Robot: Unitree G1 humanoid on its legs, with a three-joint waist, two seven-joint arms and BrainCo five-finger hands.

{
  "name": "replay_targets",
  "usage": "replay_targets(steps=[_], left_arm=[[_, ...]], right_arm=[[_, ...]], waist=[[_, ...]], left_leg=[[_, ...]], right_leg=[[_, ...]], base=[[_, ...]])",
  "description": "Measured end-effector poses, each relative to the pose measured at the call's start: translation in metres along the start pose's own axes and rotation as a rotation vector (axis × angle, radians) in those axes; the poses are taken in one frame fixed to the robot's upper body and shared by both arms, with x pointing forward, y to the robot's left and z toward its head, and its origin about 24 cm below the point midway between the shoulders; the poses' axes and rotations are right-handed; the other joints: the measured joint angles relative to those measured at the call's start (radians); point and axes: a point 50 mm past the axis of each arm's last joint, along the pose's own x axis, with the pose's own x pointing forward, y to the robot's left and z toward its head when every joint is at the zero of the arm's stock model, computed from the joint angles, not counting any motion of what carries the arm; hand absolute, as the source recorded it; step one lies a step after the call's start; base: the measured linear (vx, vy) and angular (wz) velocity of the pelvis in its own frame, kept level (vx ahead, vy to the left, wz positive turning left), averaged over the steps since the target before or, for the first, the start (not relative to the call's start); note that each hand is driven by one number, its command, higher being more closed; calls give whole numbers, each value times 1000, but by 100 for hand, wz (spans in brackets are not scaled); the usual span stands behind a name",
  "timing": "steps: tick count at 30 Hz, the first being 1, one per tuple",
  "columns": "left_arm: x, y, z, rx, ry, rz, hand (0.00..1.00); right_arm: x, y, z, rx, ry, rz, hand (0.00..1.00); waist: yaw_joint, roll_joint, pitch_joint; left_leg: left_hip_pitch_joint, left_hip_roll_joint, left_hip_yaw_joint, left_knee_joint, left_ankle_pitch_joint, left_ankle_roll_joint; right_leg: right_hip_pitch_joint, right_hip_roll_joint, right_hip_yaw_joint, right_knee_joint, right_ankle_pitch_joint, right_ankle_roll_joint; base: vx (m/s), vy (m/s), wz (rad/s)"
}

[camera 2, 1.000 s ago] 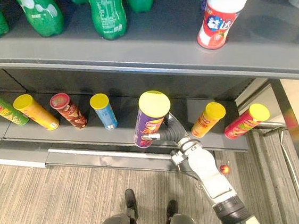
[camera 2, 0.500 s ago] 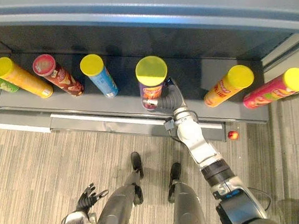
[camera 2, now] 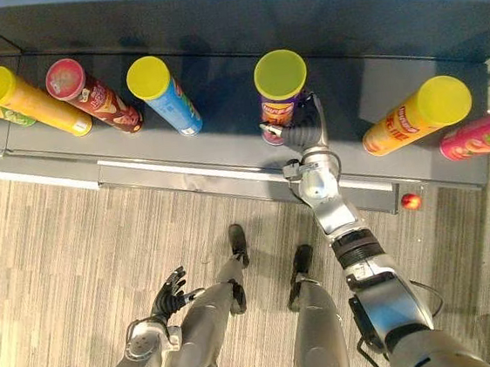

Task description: Put the gum and the chips on the shelf.

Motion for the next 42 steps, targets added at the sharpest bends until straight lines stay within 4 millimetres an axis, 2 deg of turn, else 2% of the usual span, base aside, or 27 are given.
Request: replay_targets(steps=[5, 18, 19, 24, 36, 42], left_arm=[[0, -3, 4, -2, -19, -8, 0], [0, -5, 4, -2, -38, -12, 0], [0, -5, 4, -2, -37, -13, 0], [1, -7, 3, 10, -28, -27, 0], [1, -7, 2, 9, -28, -27, 0], [1, -7, 2, 8, -26, -31, 0]], right_arm=[[0, 0, -10, -17, 40, -17, 100], [0, 0, -12, -41, 8, -47, 100], [0, 0, -13, -41, 8, -46, 0], [-5, 0, -29, -81, 90, -31, 0], [-14, 1, -37, -87, 119, -7, 0], [-31, 2, -52, -104, 188, 6, 0]], waist=[[1, 8, 4], [-1, 22, 8], [-1, 22, 8], [0, 27, 10], [-7, 31, 11], [-13, 30, 11]], left_leg=[[0, 0, 0, 0, 0, 0], [-2, -3, 0, 0, 0, -1], [-2, -4, 0, 0, 0, -1], [-4, -10, -4, 0, 0, -1], [2, -11, 0, 0, 11, -3], [35, -9, 0, 0, 8, -9]], right_leg=[[-1, -1, -1, 0, -2, -1], [-12, -8, -3, 19, -16, -1], [-12, -9, -3, 20, -16, 0], [-23, -20, -10, 47, -33, 0], [-29, -25, -5, 67, -43, -2], [6, -24, -6, 63, -43, -2]], base=[[42, -23, 0], [11, -7, 0], [40, -28, 0], [34, -26, 6], [31, -35, -1], [-3, -32, 0]])
